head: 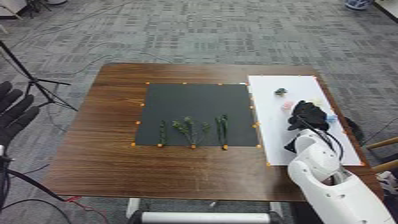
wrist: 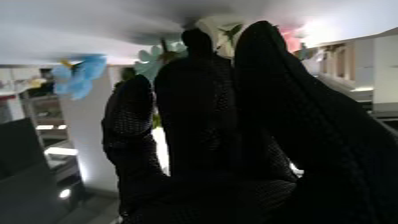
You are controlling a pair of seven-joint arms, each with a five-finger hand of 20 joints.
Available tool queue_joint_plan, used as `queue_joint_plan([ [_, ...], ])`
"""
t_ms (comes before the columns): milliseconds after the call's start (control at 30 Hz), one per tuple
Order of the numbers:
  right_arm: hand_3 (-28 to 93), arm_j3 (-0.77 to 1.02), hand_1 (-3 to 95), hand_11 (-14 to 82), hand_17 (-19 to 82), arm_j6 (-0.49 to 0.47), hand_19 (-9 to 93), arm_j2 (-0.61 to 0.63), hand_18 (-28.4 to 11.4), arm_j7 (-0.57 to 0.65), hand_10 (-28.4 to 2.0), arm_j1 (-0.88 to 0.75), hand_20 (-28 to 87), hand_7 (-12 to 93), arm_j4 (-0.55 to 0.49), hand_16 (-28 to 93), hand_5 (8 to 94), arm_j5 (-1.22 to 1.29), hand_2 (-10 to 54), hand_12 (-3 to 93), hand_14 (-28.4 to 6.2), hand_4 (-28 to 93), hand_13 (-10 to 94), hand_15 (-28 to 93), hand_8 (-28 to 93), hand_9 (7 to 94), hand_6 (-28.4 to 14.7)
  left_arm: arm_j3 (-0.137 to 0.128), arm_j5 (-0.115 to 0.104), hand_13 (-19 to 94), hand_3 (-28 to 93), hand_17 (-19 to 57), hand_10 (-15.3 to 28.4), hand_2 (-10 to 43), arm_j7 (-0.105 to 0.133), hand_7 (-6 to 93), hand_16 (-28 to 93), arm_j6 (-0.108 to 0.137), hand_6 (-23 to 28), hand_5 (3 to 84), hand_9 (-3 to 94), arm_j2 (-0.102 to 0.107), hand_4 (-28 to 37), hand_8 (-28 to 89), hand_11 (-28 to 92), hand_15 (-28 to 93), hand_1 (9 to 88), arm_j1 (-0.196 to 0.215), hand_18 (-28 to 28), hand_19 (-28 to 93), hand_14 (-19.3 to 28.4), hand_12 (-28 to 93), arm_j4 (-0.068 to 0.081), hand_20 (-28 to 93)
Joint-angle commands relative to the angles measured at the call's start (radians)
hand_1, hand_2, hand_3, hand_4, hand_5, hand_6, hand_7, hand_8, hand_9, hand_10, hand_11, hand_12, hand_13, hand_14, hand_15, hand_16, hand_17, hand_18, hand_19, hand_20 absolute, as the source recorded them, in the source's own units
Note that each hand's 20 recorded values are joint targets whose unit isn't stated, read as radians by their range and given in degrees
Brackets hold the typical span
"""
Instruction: Arrange flowers
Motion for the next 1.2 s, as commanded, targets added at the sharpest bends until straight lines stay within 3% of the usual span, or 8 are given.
queue_joint_plan([
  [33, 64, -0.048, 64.9, 8.3, 38, 0.012, 88, 0.013, -24.8, 0.038, -10.9, 0.000, 36, 21, 0.050, 36, 68.9, -0.056, -9.5, 31.9, -5.2, -28, 77, 64, 0, 79.6, -3.1, -0.007, -0.003, 23, 68, -3.7, 14.7, 15.8, 0.003, 7.7, -2, 0.006, 9.5, 38.3, 32.1, -0.007, -28.3, -6, 12, 26, 25.3, 0.009, 13.1, 24, 14.9, 14, -0.008, 11],
  [333, 67, -0.038, 68.3, 11.6, 41, 0.116, 89, 0.022, -24.1, 0.020, -8.7, -0.024, 37, 26, 0.002, 33, 77.1, -0.051, -9.5, 40.8, -5.4, -28, 81, 66, 9, 88.3, -1.0, -0.019, -0.013, 23, 68, -3.8, 14.7, 15.8, 0.009, 7.7, -2, -0.001, 9.4, 38.2, 32.1, -0.011, -28.3, -6, 12, 26, 25.4, 0.028, 13.2, 25, 15.0, 14, -0.013, 11],
  [433, 67, 0.022, 68.2, 11.6, 41, 0.132, 89, 0.030, -24.0, -0.169, -8.7, -0.059, 37, 26, -0.045, 34, 77.3, 0.016, -9.5, 41.6, -5.2, -28, 81, 67, 9, 88.4, -1.0, -0.035, -0.037, 23, 69, -3.8, 14.7, 15.7, 0.003, 7.7, -2, -0.010, 9.4, 38.2, 32.1, -0.004, -28.3, -6, 12, 26, 25.3, 0.044, 13.2, 25, 15.0, 14, -0.009, 11],
  [533, 67, 0.019, 68.2, 11.4, 40, 0.160, 89, 0.037, -23.3, -0.273, -8.4, -0.050, 38, 26, -0.070, 34, 76.5, 0.037, -9.5, 42.2, -5.0, -28, 81, 67, 9, 87.8, -0.7, -0.050, -0.024, 23, 67, -3.8, 14.8, 17.0, 0.009, 7.3, -2, -0.014, 9.4, 38.1, 32.0, -0.006, -28.3, -6, 12, 26, 23.3, 0.053, 13.2, 25, 15.0, 14, -0.011, 11],
  [633, 67, -0.012, 67.9, 11.3, 40, 0.186, 88, 0.033, -22.5, -0.325, -8.0, -0.014, 38, 27, -0.099, 35, 75.9, 0.081, -9.5, 42.4, -5.0, -28, 80, 68, 8, 87.7, -0.2, -0.068, -0.040, 23, 65, -3.7, 14.8, 18.4, 0.001, 6.9, -2, -0.017, 9.5, 38.1, 32.0, -0.004, -28.3, -6, 12, 25, 21.8, 0.078, 13.2, 24, 14.8, 14, -0.015, 11],
  [733, 67, -0.060, 67.5, 11.2, 39, 0.190, 86, 0.016, -21.9, -0.394, -7.8, 0.050, 38, 29, -0.111, 35, 75.4, 0.153, -9.5, 42.6, -5.0, -28, 80, 68, 7, 87.5, 0.1, -0.076, -0.030, 23, 62, -3.6, 14.9, 19.9, 0.007, 6.7, -2, -0.006, 9.4, 38.0, 31.9, -0.017, -28.3, -6, 12, 24, 22.0, 0.093, 13.1, 24, 14.8, 14, -0.017, 11],
  [933, 67, -0.197, 67.4, 11.1, 38, 0.207, 85, -0.038, -21.7, -0.470, -7.6, 0.195, 39, 30, -0.100, 35, 75.1, 0.223, -9.5, 42.5, -5.0, -28, 79, 69, 7, 87.3, 0.4, -0.050, -0.025, 23, 64, -3.6, 14.6, 19.5, 0.008, 6.5, -2, 0.000, 9.4, 37.9, 31.9, -0.011, -28.3, -6, 11, 24, 20.9, 0.075, 13.0, 24, 14.7, 14, -0.010, 11],
  [1200, 67, -0.304, 67.0, 11.2, 38, 0.118, 84, -0.145, -21.4, -0.608, -7.4, 0.291, 40, 31, -0.063, 35, 74.3, 0.286, -9.5, 42.6, -4.8, -28, 78, 69, 6, 87.0, 0.8, -0.006, -0.019, 23, 65, -3.6, 14.7, 18.6, 0.000, 6.8, -1, 0.010, 9.4, 38.0, 32.0, 0.004, -28.3, -6, 12, 24, 21.7, 0.037, 13.1, 24, 14.6, 14, 0.005, 11],
])
